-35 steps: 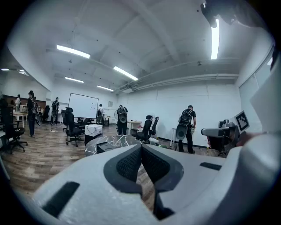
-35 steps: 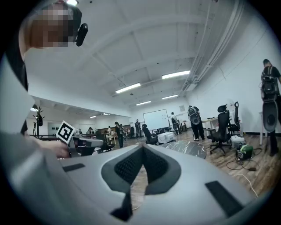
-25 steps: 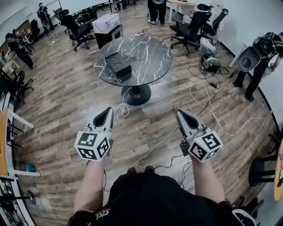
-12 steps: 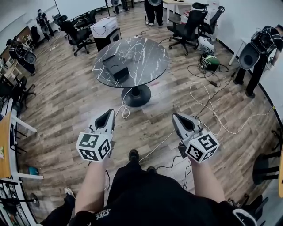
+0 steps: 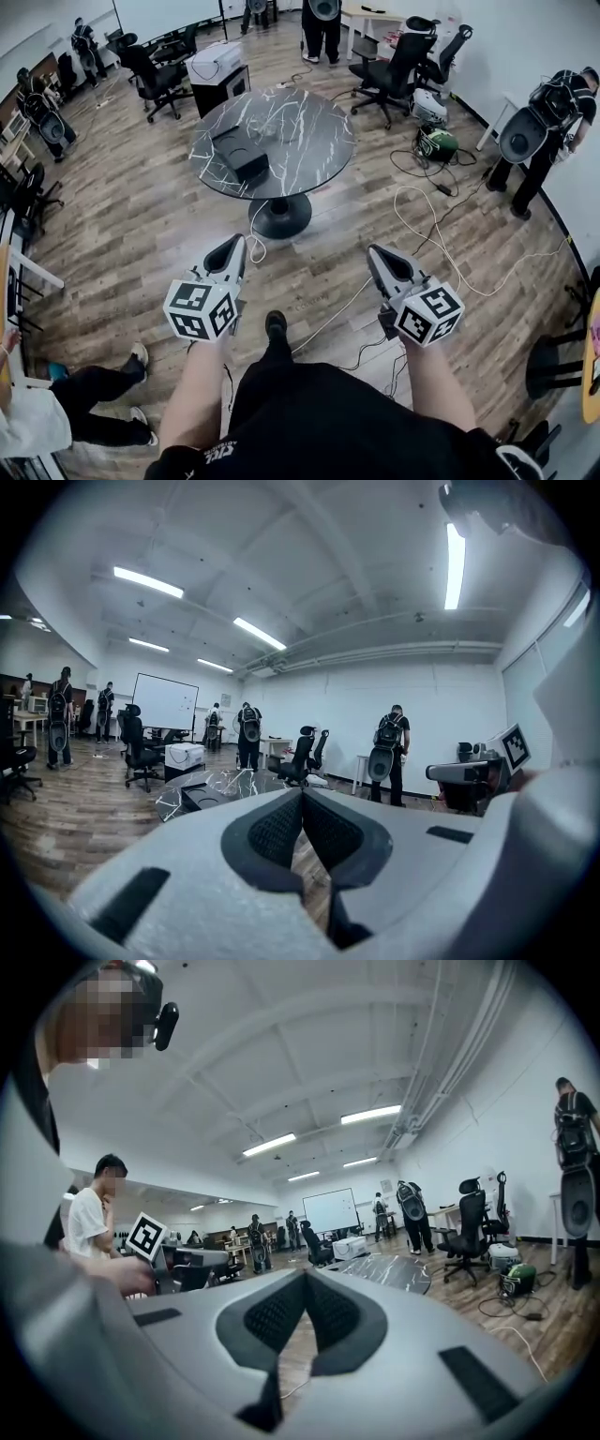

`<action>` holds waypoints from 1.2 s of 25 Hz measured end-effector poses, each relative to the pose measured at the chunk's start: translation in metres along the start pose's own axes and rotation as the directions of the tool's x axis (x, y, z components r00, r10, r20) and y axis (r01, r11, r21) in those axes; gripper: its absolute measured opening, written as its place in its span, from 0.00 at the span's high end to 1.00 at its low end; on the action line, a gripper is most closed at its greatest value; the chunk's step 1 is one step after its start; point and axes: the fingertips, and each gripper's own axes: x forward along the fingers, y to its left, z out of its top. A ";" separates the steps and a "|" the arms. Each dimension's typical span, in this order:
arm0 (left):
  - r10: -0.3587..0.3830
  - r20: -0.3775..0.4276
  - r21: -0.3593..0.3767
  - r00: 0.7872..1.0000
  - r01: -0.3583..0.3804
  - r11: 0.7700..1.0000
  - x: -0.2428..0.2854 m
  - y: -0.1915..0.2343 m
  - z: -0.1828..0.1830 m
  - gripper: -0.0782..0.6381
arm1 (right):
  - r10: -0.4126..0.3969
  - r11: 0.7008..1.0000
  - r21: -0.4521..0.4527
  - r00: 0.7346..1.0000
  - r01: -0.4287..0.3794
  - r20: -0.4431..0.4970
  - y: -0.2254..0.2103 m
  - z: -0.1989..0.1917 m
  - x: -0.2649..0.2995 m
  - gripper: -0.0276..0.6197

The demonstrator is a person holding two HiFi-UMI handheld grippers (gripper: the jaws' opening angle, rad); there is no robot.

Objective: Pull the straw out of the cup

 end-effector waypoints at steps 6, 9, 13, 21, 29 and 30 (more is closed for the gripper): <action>-0.020 0.003 -0.013 1.000 0.020 1.000 0.048 0.047 0.000 0.88 | -0.013 1.000 -0.015 0.999 0.012 -0.037 -0.022 -0.001 0.060 0.95; -0.025 -0.008 -0.024 1.000 0.025 0.999 0.075 0.073 0.001 0.88 | -0.007 1.000 -0.009 0.998 0.007 -0.057 -0.032 0.000 0.098 0.95; -0.025 -0.012 -0.030 1.000 0.025 0.999 0.107 0.110 0.012 0.88 | 0.011 1.000 0.000 0.996 -0.011 -0.084 -0.040 0.003 0.148 0.95; -0.037 -0.013 -0.029 0.999 0.037 0.999 0.154 0.175 0.029 0.88 | 0.006 1.000 0.003 0.994 -0.006 -0.105 -0.056 0.016 0.229 0.95; -0.064 -0.019 -0.005 0.998 0.064 0.998 0.185 0.229 0.041 0.88 | -0.014 1.000 0.013 0.997 0.015 -0.081 -0.061 0.027 0.292 0.95; -0.064 -0.019 -0.004 0.998 0.064 0.998 0.188 0.234 0.042 0.88 | -0.012 1.000 0.015 0.997 0.013 -0.081 -0.060 0.026 0.297 0.95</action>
